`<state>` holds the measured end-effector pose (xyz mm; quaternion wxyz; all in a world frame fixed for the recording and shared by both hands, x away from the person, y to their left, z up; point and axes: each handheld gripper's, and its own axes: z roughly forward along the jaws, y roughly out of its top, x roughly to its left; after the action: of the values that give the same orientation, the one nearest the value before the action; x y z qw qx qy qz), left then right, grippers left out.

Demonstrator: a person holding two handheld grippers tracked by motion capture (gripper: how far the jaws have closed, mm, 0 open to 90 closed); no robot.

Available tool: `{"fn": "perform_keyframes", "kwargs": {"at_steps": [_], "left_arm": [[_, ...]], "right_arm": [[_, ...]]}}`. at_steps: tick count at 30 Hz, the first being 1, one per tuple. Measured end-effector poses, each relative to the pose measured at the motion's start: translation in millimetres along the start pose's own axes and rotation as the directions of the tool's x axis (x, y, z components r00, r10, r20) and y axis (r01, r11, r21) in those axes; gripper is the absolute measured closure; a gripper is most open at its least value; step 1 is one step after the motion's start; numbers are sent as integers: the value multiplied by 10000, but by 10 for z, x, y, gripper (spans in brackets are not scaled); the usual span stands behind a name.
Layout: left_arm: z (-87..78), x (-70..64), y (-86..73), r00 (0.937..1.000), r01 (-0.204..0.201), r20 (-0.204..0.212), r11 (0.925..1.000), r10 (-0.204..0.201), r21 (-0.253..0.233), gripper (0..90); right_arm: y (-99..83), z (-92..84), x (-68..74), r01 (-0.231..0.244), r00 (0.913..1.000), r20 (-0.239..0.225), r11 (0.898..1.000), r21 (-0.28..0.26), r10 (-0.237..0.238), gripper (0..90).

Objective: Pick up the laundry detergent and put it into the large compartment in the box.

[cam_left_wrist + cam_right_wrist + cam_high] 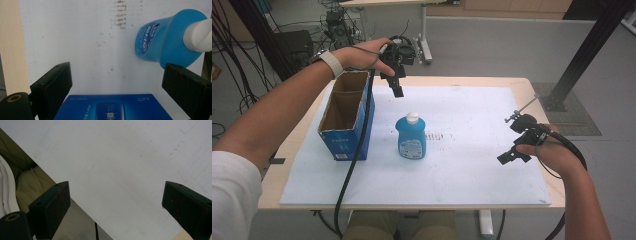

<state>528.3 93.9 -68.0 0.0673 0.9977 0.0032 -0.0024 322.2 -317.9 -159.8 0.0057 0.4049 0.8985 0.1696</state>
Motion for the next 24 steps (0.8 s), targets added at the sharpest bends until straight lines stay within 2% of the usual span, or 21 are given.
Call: {"fn": "perform_keyframes", "kwargs": {"at_steps": [16,24], "left_arm": [[-48,-61,-17,9999,-150,-84,9999,150,-15,95],[-101,-99,-34,9999,-94,-94,10000,94,-29,88]], "right_arm": [[-13,-31,31,-18,10000,54,10000,-31,18,80],[-34,-46,39,-13,10000,83,9999,-110,14,80]]}}
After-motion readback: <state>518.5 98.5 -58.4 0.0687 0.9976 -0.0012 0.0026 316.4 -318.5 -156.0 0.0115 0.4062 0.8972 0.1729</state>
